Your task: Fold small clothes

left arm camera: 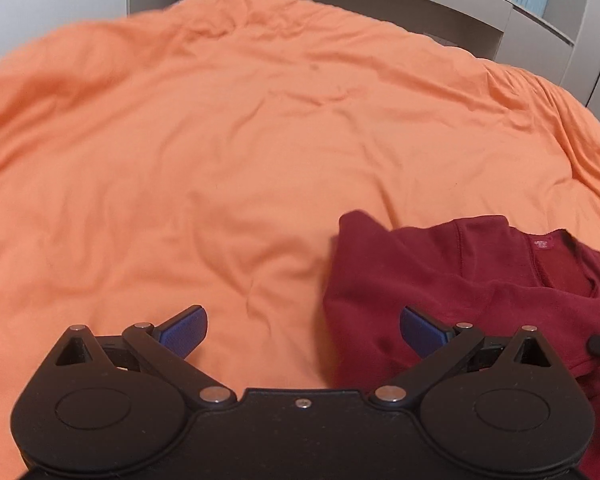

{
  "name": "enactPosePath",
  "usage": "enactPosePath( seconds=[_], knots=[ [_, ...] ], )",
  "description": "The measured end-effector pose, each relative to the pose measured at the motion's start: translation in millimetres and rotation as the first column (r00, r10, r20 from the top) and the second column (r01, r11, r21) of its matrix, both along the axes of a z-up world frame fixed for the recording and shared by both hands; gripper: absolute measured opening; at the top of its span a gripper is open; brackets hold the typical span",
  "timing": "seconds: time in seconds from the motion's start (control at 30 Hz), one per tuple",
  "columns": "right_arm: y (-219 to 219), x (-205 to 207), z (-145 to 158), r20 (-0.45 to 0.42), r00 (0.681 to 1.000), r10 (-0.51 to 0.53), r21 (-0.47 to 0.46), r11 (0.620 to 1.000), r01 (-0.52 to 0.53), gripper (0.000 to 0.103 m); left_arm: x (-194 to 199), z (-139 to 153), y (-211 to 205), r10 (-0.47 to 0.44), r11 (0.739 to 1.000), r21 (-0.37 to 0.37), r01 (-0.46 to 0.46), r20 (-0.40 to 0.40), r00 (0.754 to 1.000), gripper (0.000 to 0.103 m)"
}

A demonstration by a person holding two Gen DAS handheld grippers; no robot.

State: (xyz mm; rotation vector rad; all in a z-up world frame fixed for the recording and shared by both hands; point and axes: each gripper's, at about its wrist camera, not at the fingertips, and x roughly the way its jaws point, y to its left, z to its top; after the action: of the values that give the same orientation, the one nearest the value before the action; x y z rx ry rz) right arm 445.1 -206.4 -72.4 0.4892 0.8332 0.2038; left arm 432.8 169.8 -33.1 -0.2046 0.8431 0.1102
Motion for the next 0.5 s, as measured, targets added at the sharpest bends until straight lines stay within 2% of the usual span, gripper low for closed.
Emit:
enactPosePath(
  seconds=[0.07,0.17,0.23,0.27,0.33,0.37,0.43,0.47,0.5],
  knots=[
    [-0.2,-9.0,3.3,0.048,0.999,0.006,-0.013,1.000,-0.006,0.015,-2.7,-2.2,-1.3,-0.013,1.000,-0.005,0.013,0.008,1.000,0.102],
    [2.3,-24.1,15.6,0.150,0.989,0.016,-0.152,0.988,0.007,0.014,-4.5,-3.9,-6.5,-0.038,0.999,0.028,0.038,0.010,0.999,0.102],
    [5.7,-26.0,15.9,0.159,0.986,0.043,-0.240,0.971,-0.003,0.018,-1.8,-7.0,-14.4,-0.042,0.997,0.067,0.043,-0.014,0.999,0.102],
    [6.6,-23.9,13.6,0.134,0.989,0.064,-0.246,0.969,-0.029,0.022,-0.4,-8.9,-16.9,-0.036,0.995,0.091,0.038,-0.032,0.999,0.102],
    [7.5,-20.6,7.2,0.082,0.993,0.082,-0.230,0.971,-0.061,0.038,0.0,-8.5,-19.0,-0.039,0.994,0.102,0.043,-0.035,0.999,0.102],
    [6.9,-22.4,7.5,0.083,0.993,0.082,-0.231,0.971,-0.061,0.043,-0.9,-5.4,-19.1,-0.046,0.994,0.094,0.048,-0.019,0.999,0.102],
    [6.6,-27.5,10.6,0.109,0.992,0.069,-0.257,0.966,-0.039,0.064,1.3,2.8,-20.0,-0.062,0.995,0.075,0.060,0.029,0.998,0.102],
    [5.8,-30.4,12.6,0.129,0.990,0.058,-0.267,0.964,-0.022,0.069,5.1,5.6,-22.2,-0.065,0.995,0.076,0.062,0.044,0.997,0.102],
    [4.9,-32.0,14.9,0.149,0.987,0.051,-0.271,0.962,-0.008,0.078,11.2,7.8,-25.5,-0.066,0.995,0.083,0.062,0.052,0.996,0.102]
  ],
)
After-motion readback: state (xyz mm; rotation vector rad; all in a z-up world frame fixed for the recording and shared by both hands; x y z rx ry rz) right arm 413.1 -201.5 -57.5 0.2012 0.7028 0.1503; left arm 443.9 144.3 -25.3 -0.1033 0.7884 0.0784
